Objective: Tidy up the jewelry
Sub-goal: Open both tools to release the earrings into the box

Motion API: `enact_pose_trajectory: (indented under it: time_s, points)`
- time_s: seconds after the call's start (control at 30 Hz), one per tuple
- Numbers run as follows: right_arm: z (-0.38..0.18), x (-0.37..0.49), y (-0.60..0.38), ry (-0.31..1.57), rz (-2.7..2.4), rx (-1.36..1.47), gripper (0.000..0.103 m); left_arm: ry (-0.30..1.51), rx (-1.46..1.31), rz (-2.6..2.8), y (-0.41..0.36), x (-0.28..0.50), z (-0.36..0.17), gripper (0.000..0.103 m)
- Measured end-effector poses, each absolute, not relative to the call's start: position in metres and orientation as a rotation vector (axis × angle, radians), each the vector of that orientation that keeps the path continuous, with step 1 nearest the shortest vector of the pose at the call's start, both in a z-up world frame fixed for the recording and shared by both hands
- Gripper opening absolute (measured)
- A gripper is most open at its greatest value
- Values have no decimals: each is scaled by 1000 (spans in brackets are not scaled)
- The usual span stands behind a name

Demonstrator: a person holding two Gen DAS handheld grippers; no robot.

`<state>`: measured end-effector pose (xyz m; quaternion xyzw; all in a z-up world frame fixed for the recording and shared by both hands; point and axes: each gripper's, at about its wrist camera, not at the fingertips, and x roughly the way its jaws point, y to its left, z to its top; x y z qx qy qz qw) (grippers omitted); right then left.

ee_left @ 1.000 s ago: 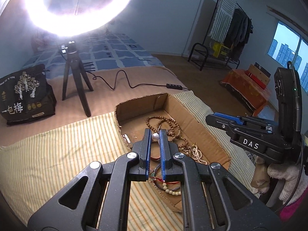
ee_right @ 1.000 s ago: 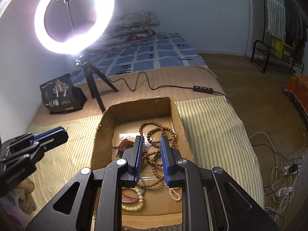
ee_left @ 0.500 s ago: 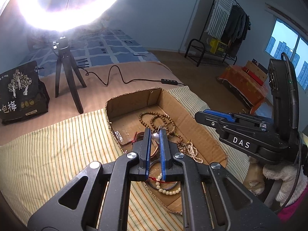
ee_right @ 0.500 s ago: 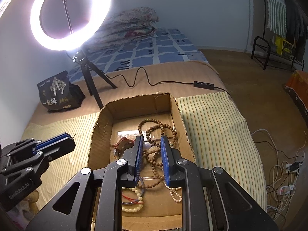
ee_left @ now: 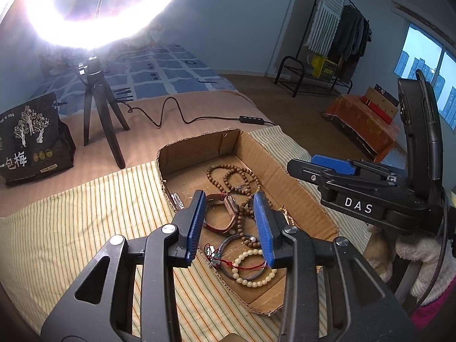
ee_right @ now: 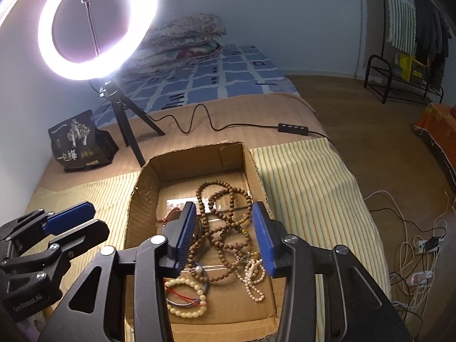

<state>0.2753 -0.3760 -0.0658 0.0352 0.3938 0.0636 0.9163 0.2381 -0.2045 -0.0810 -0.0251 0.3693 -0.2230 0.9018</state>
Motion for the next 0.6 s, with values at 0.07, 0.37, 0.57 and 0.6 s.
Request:
enact_pose_trajectory:
  time_s: [0.07,0.37,0.57,0.6]
  points:
    - [-65,275,-377,808,126,73,47,763,-46,-459,-205,238,-81,35]
    - [-63,275,-373,805,110,55,54,750,-37,-453,-202,234,-77,35]
    - [-60,271,-372,797,102,46,55,734,-31,-448,-199,229,-72,35]
    - [-59,270,-372,794,102,45,55,729,-30,-448,-198,227,-70,35]
